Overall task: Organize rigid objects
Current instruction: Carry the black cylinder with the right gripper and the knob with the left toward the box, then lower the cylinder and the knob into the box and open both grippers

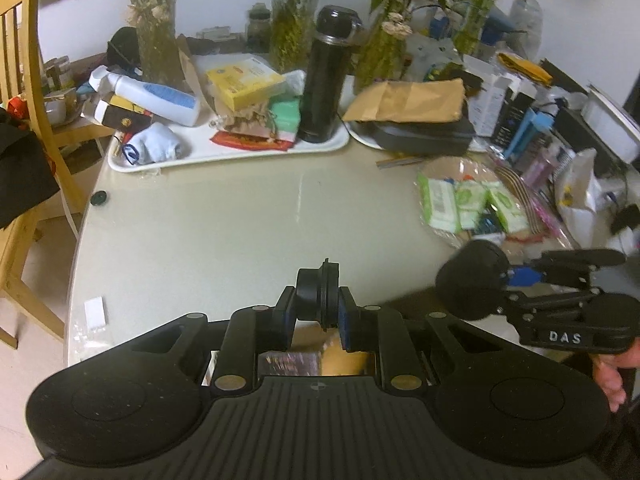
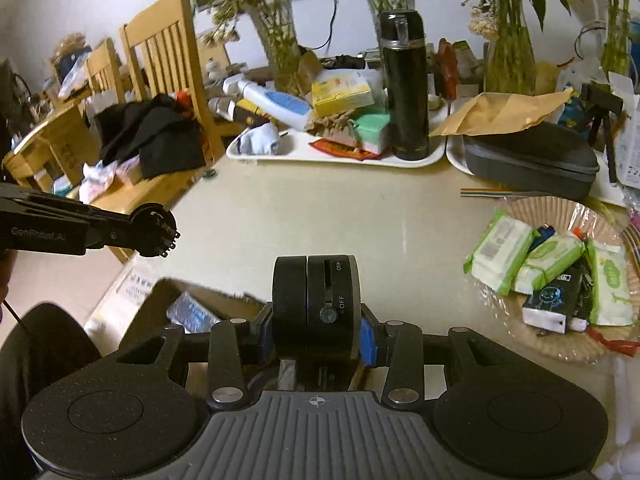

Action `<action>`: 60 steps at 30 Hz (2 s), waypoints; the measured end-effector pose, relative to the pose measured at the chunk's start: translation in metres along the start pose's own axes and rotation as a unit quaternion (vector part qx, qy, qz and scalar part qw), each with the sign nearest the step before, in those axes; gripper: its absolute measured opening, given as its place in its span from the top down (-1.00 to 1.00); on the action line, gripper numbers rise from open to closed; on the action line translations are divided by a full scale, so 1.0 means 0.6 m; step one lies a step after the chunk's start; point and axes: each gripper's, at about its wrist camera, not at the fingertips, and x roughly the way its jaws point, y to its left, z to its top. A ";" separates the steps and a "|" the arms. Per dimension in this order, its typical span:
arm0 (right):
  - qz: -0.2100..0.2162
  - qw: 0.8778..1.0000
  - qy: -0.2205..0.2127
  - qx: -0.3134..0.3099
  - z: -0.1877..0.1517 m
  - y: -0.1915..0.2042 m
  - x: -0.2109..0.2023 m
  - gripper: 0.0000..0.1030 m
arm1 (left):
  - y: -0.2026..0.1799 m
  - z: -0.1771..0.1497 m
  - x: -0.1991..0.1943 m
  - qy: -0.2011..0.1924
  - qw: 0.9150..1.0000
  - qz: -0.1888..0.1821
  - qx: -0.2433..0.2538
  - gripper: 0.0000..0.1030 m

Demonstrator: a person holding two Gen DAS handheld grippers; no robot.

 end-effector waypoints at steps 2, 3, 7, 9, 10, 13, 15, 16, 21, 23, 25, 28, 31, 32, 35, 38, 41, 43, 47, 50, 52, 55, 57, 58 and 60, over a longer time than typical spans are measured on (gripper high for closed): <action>0.006 1.000 -0.001 0.001 -0.007 0.003 -0.005 0.15 | -0.006 -0.011 -0.002 0.004 1.000 -0.003 0.006 0.59; 0.004 1.000 0.002 0.002 -0.009 0.005 -0.006 0.15 | -0.008 -0.016 -0.001 0.006 1.000 -0.005 0.009 0.59; 0.001 1.000 0.005 0.003 -0.019 0.011 -0.007 0.15 | -0.019 -0.033 0.000 0.017 1.000 -0.015 0.014 0.59; -0.002 1.000 0.005 -0.002 -0.021 0.015 -0.006 0.15 | -0.025 -0.042 0.002 0.021 0.999 -0.019 0.018 0.59; -0.004 1.000 0.003 -0.005 -0.022 0.018 -0.007 0.15 | -0.027 -0.045 0.002 0.023 0.999 -0.021 0.019 0.59; -0.023 1.000 0.006 -0.012 -0.024 0.022 -0.005 0.15 | -0.036 -0.054 0.005 0.030 0.999 -0.026 0.022 0.59; -0.025 1.000 0.005 -0.008 -0.024 0.020 -0.004 0.15 | -0.043 -0.060 0.007 0.033 0.999 -0.029 0.026 0.59; -0.026 1.000 0.005 -0.007 -0.024 0.018 -0.004 0.15 | -0.046 -0.062 0.008 0.034 0.999 -0.030 0.029 0.59; -0.031 1.000 0.004 -0.005 -0.027 0.017 -0.005 0.16 | -0.067 -0.075 0.007 0.031 0.997 -0.030 0.059 0.32; -0.030 1.000 0.005 -0.006 -0.028 0.019 -0.005 0.16 | -0.070 -0.079 0.004 0.027 0.998 -0.022 0.061 0.11; -0.030 1.000 0.005 -0.007 -0.028 0.020 -0.005 0.16 | -0.072 -0.084 -0.001 0.020 0.998 -0.013 0.061 0.05; -0.029 1.000 0.004 -0.007 -0.029 0.022 -0.005 0.16 | -0.069 -0.088 -0.004 0.022 0.998 -0.009 0.057 0.05; -0.026 1.000 0.003 -0.007 -0.031 0.025 -0.006 0.16 | -0.064 -0.094 -0.009 0.020 0.998 -0.008 0.054 0.04; -0.025 1.000 0.002 -0.006 -0.031 0.026 -0.007 0.16 | -0.063 -0.095 -0.010 0.019 0.998 -0.006 0.053 0.04; -0.023 1.000 0.000 -0.006 -0.032 0.031 -0.008 0.16 | -0.057 -0.100 -0.014 0.016 0.999 0.004 0.052 0.03; -0.020 1.000 -0.005 -0.006 -0.032 0.036 -0.011 0.15 | -0.049 -0.106 -0.020 0.012 0.999 0.012 0.045 -0.04; -0.014 1.000 -0.006 -0.009 -0.031 0.045 -0.008 0.15 | -0.041 -0.113 -0.025 0.011 0.999 0.018 0.034 -0.04; -0.006 1.000 -0.001 -0.019 -0.029 0.053 -0.003 0.15 | -0.034 -0.119 -0.029 0.008 0.999 0.020 0.025 -0.04; -0.001 0.999 0.007 -0.041 -0.029 0.073 0.007 -0.69 | -0.025 -0.136 -0.041 -0.004 0.999 0.031 0.026 -0.05; -0.029 0.998 -0.013 -0.056 -0.034 0.083 0.000 -1.00 | -0.023 -0.153 -0.054 -0.018 0.998 0.048 0.034 -0.26; -0.039 0.998 -0.015 -0.047 -0.040 0.079 -0.002 -1.00 | -0.021 -0.165 -0.066 -0.036 0.997 0.058 0.032 -0.57; -0.050 0.998 -0.019 -0.029 -0.051 0.069 -0.008 -1.00 | -0.020 -0.180 -0.079 -0.053 0.996 0.065 0.035 -0.57; -0.047 0.998 -0.025 -0.027 -0.059 0.064 -0.014 -1.00 | -0.019 -0.190 -0.087 -0.064 0.995 0.064 0.029 -0.57; -0.044 0.998 -0.026 -0.030 -0.061 0.061 -0.016 -1.00 | -0.018 -0.193 -0.090 -0.069 0.995 0.061 0.025 -0.58; -0.047 0.998 -0.013 -0.034 -0.064 0.059 -0.021 -1.00 | -0.017 -0.201 -0.098 -0.077 0.996 0.051 0.015 -0.58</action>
